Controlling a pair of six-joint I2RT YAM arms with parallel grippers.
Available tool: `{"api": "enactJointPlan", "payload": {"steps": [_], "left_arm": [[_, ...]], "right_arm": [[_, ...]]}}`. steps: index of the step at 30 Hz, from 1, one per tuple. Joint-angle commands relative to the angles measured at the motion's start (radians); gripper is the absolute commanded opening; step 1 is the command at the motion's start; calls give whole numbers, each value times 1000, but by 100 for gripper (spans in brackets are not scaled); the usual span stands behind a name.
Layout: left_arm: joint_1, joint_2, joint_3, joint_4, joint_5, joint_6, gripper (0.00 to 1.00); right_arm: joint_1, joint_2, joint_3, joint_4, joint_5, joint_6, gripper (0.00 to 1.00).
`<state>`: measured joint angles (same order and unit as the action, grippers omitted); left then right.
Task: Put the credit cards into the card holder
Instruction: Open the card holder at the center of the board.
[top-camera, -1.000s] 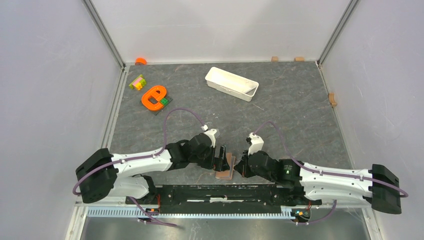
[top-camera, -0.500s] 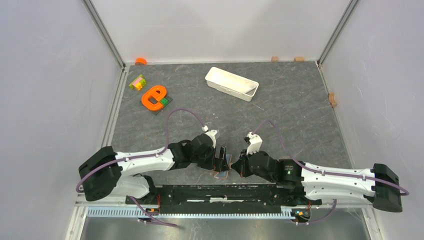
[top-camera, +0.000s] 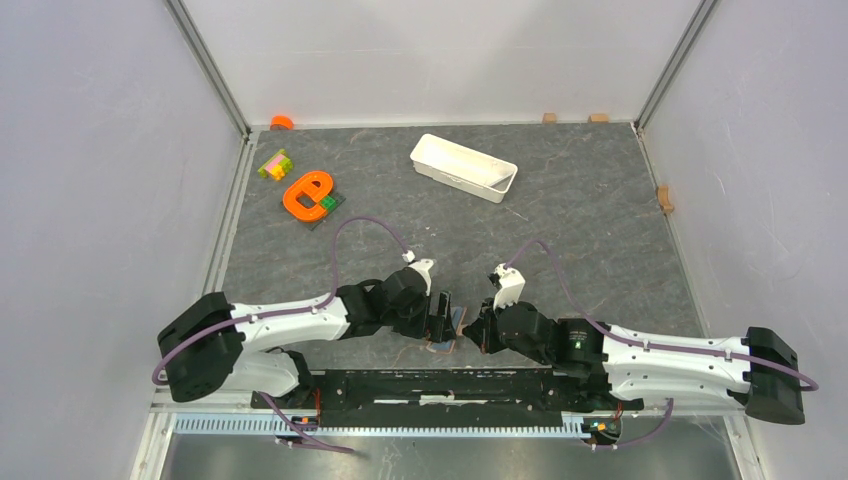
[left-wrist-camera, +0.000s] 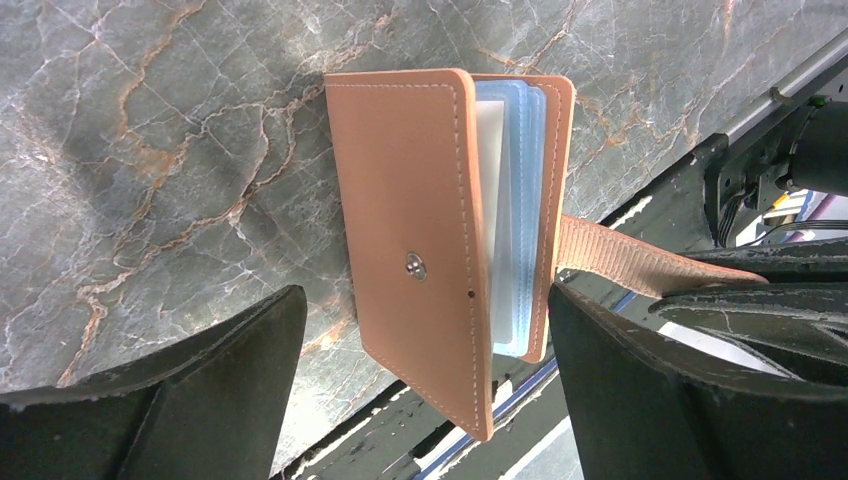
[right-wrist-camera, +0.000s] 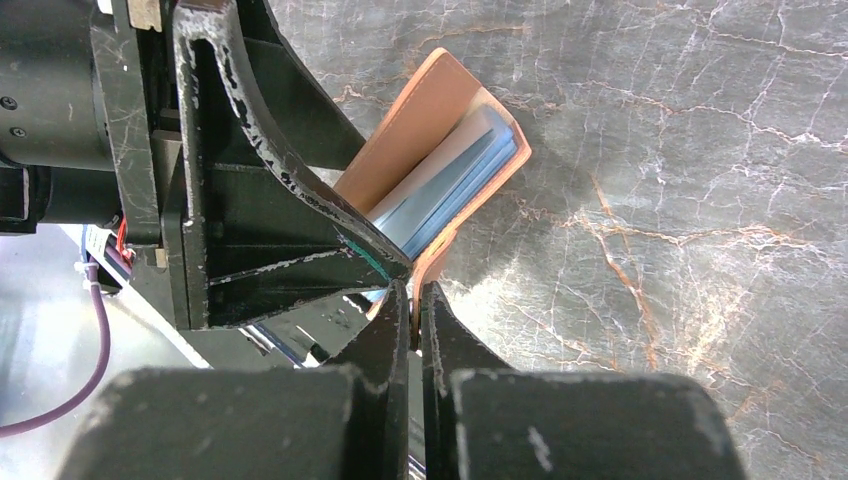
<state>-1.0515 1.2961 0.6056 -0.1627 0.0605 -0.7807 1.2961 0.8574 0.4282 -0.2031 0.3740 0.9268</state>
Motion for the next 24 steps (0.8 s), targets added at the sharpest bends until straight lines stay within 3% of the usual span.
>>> {"api": "enactJointPlan", "payload": {"steps": [1, 15, 24], "left_arm": [[-4, -21, 11, 6, -26, -12, 97], [-5, -35, -30, 65, -23, -26, 99], [-5, -19, -37, 51, -45, -26, 90]], "right_arm": [[8, -2, 48, 18, 30, -8, 0], [9, 10, 50, 11, 26, -8, 0], [9, 3, 44, 12, 29, -5, 0]]}}
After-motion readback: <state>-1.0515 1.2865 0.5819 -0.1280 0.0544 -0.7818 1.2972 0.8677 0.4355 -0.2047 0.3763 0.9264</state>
